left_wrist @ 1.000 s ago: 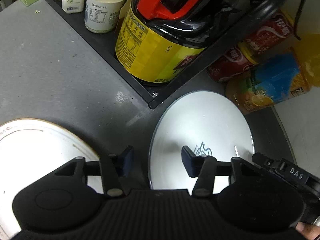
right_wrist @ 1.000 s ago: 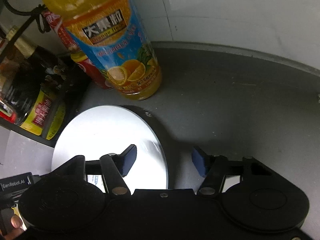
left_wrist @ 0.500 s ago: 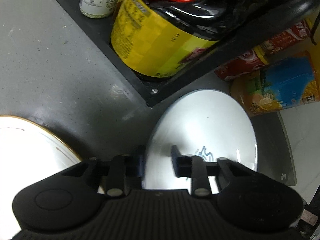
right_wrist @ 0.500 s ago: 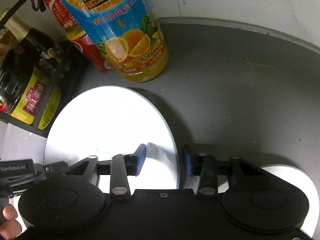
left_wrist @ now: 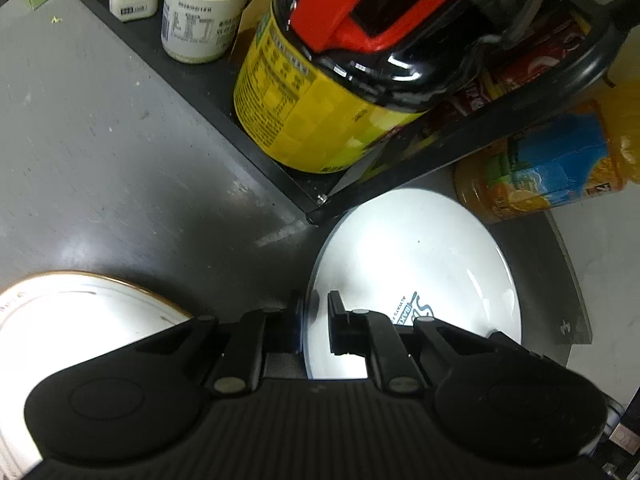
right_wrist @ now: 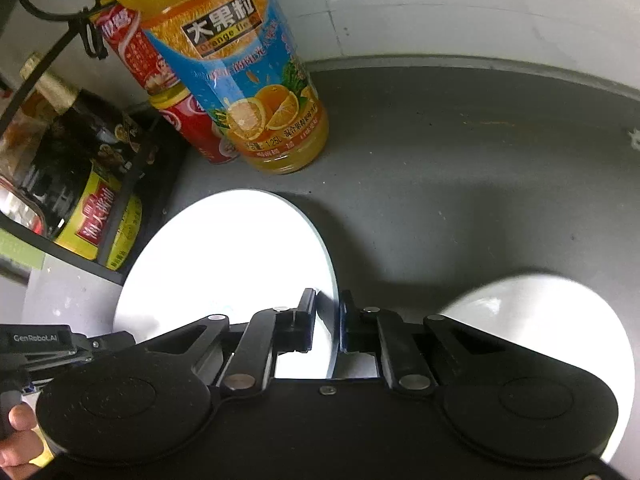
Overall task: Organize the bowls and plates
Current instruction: 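Lift the 'Sweet' plate with both grippers and lower it onto the flower plate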
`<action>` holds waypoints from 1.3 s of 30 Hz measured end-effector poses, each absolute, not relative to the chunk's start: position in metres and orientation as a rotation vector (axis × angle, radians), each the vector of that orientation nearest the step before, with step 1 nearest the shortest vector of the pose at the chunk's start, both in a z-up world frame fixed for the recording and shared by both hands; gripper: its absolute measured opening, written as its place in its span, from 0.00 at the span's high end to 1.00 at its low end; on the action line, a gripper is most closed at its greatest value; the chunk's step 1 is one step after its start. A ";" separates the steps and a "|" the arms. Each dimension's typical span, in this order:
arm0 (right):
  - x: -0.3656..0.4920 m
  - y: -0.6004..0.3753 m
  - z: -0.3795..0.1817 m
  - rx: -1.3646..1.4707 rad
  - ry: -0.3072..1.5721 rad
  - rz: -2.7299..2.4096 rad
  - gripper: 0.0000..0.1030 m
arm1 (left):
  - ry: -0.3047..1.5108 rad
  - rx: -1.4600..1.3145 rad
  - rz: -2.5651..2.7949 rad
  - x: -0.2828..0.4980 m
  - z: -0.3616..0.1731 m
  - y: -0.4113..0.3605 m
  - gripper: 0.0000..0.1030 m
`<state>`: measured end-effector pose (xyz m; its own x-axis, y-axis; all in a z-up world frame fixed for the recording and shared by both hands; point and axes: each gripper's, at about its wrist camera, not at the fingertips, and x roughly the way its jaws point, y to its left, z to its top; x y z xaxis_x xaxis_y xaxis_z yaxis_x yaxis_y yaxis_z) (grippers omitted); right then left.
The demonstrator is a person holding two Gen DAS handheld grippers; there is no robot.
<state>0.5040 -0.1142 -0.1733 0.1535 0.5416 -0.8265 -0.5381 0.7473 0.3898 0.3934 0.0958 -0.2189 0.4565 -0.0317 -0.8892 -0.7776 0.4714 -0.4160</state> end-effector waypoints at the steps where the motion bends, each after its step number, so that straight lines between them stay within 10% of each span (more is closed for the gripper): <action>1: 0.501 -0.116 -0.170 0.011 1.180 0.770 0.91 | 1.006 -0.968 0.566 0.393 -0.216 0.096 0.90; 39: 0.362 -0.163 -0.127 0.261 1.107 0.701 0.95 | 1.048 -0.832 0.359 0.287 -0.172 0.126 0.91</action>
<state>0.3618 -0.1627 -0.1268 0.2617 0.6346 -0.7271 -0.3857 0.7594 0.5240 0.2874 0.1265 -0.1722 0.4787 -0.1157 -0.8703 -0.6254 0.6508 -0.4305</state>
